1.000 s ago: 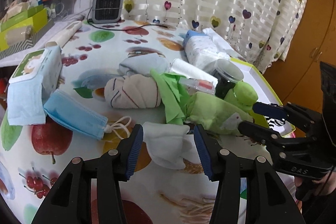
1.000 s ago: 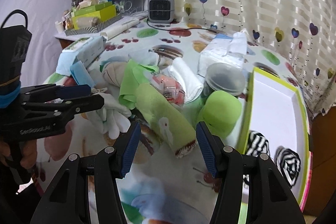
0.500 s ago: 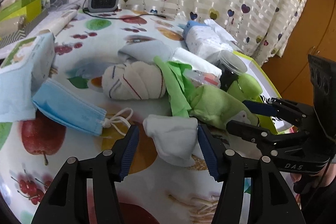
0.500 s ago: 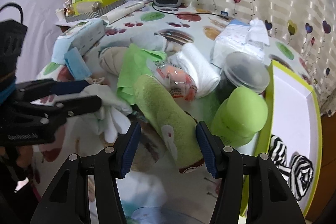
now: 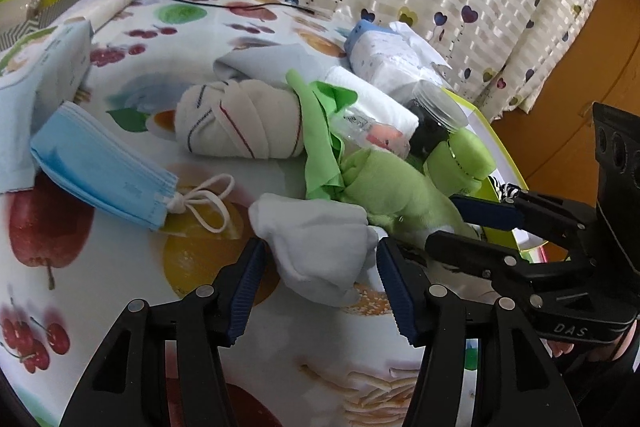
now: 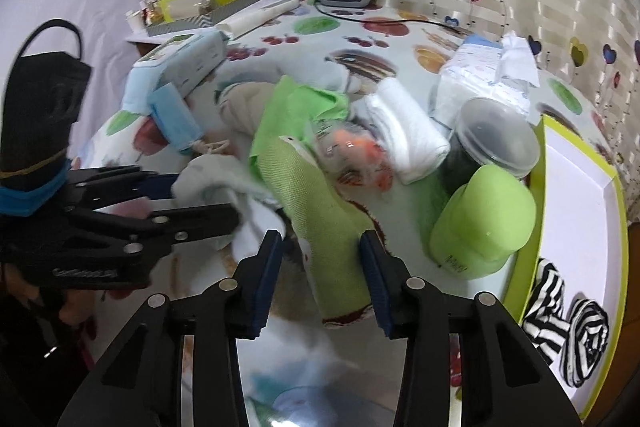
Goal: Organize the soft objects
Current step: 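Grasp the white sock with the left gripper while the right grasps the green towel roll, then lift the white sock and green towel roll off the pile with both grippers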
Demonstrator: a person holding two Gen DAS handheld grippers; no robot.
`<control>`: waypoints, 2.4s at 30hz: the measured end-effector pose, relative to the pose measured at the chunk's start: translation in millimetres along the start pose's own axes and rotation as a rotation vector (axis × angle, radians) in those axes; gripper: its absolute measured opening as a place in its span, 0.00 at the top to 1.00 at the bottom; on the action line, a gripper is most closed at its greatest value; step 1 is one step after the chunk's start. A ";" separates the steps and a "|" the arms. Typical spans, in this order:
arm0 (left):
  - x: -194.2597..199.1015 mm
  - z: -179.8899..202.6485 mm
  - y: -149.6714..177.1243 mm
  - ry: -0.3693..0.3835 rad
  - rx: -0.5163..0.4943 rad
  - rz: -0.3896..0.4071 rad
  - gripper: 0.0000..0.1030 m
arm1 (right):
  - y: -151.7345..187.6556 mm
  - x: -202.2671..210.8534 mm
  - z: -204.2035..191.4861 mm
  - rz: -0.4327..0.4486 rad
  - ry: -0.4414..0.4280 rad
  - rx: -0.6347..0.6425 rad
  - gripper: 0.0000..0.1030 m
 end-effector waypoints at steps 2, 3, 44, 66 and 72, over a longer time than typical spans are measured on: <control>0.0 0.3 -1.0 0.000 0.006 0.005 0.44 | -1.5 -1.4 -1.0 -0.001 0.008 0.016 0.59; -0.4 0.4 -1.5 0.002 0.012 0.006 0.44 | -3.3 -2.3 0.7 0.004 0.033 0.018 0.59; 55.9 36.6 -3.6 -0.025 -0.092 0.150 0.69 | 2.3 52.0 -16.3 0.140 0.088 0.009 0.75; 73.4 51.0 -13.1 -0.023 -0.126 0.202 0.69 | 5.6 83.1 0.3 0.229 0.074 -0.066 0.75; 73.6 49.9 -13.1 -0.028 -0.119 0.195 0.69 | 11.4 72.6 4.8 0.182 0.038 -0.086 0.75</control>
Point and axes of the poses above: each gripper's, at about its wrist camera, not at the fingertips, and x roughly against the way its jaws point, z to its right, y to its underside, the point moved 4 cm from there along -x, roughly the way its jaws point, and after that the axes turned 2 degrees about y, right-handed, at the moved point
